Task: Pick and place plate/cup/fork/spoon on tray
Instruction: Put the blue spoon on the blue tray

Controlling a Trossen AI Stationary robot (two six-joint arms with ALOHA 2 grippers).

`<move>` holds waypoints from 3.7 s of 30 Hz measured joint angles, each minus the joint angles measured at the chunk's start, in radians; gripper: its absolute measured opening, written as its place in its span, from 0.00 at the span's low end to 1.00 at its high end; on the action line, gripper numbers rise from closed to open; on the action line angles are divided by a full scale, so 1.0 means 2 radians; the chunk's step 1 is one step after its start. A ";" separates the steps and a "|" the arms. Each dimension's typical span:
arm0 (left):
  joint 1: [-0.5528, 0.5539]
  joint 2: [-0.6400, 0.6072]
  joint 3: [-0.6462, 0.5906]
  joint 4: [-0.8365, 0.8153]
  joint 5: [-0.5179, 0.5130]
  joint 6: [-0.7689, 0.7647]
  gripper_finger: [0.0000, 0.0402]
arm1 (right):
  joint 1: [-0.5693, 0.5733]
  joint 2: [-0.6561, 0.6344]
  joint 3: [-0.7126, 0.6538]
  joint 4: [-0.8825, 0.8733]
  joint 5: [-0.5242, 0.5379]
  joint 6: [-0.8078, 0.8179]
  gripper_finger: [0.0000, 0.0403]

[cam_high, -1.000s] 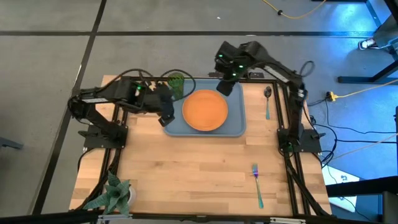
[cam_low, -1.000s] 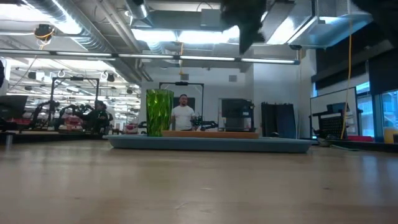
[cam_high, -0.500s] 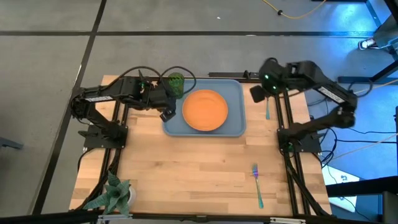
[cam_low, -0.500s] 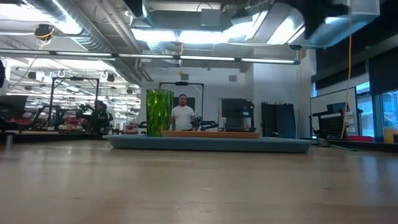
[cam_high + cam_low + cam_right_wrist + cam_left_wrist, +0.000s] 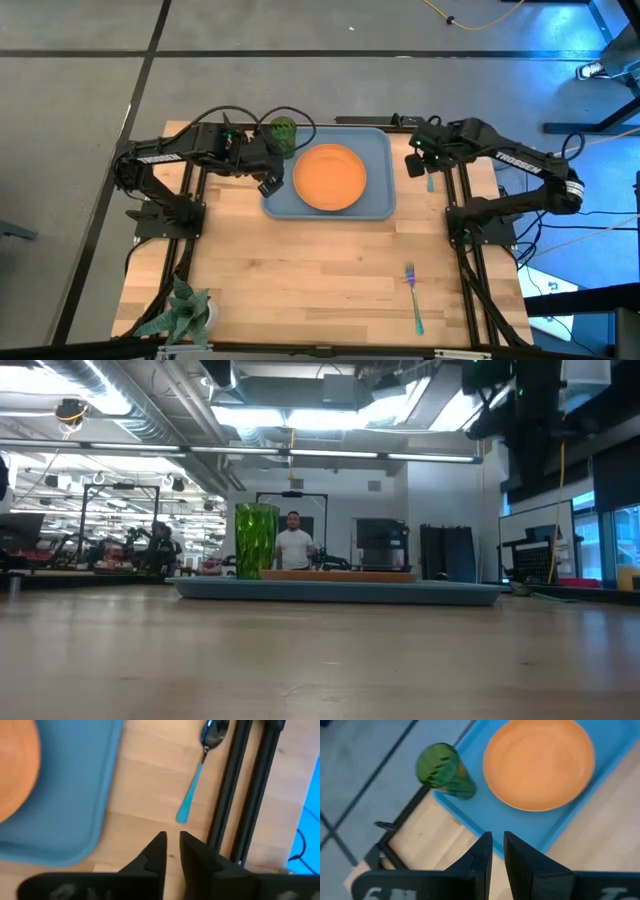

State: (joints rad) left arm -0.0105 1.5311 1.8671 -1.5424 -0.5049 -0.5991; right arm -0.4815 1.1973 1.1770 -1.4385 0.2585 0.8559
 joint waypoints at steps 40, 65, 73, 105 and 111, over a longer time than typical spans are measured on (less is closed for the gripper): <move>0.000 0.000 0.000 0.017 -0.003 0.000 0.10 | -0.117 0.000 -0.209 0.226 -0.037 0.027 0.29; 0.000 0.000 0.000 0.017 -0.004 0.000 0.10 | -0.180 0.070 -0.208 0.283 0.031 0.004 0.29; 0.007 0.000 0.000 0.017 -0.004 0.000 0.10 | -0.184 0.122 -0.208 0.304 0.057 0.004 0.29; 0.029 0.000 0.000 0.017 -0.003 0.004 0.10 | -0.213 0.226 -0.206 0.363 0.077 -0.024 0.29; 0.029 0.000 0.000 0.017 -0.003 0.004 0.10 | -0.213 0.227 -0.207 0.365 0.070 -0.024 0.21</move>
State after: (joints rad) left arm 0.0467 1.5307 1.8671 -1.5085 -0.5117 -0.5903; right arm -0.9081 1.6505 0.7639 -0.7082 0.3984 0.8075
